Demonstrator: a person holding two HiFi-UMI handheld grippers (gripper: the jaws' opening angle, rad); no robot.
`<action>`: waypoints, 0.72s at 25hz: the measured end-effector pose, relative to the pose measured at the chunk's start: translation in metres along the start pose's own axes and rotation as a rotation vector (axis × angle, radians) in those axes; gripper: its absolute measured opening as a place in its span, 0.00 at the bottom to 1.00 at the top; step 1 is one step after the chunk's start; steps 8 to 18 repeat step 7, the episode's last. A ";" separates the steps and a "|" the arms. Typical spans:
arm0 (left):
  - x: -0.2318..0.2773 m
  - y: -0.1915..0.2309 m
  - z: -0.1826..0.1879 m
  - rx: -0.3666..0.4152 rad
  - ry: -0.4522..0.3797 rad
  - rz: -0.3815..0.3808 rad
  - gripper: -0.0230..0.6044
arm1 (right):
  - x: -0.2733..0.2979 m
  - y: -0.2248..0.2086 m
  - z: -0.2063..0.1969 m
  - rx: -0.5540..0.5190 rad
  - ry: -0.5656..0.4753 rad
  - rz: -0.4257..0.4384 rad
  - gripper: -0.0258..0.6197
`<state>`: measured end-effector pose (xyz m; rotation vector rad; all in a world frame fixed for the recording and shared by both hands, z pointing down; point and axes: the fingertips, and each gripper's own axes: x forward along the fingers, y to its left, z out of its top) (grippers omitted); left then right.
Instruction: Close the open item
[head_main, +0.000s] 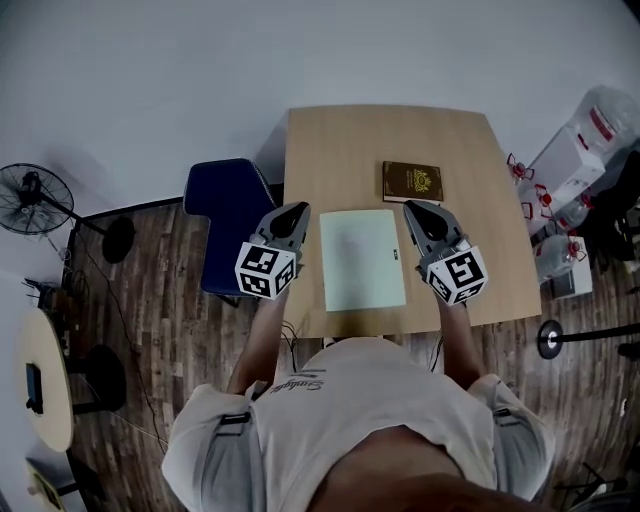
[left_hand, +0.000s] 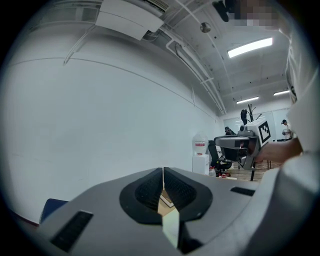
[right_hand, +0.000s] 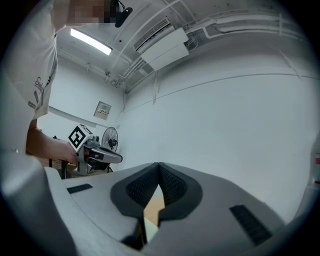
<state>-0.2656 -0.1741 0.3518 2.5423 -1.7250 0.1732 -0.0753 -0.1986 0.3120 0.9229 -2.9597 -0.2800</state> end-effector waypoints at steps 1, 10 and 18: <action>0.000 -0.001 -0.001 -0.003 0.004 -0.005 0.06 | -0.001 0.001 -0.002 0.006 0.003 -0.001 0.03; 0.000 -0.002 0.000 0.011 0.008 -0.022 0.06 | 0.005 0.007 -0.005 0.014 0.004 0.006 0.03; 0.000 -0.002 0.000 0.011 0.008 -0.022 0.06 | 0.005 0.007 -0.005 0.014 0.004 0.006 0.03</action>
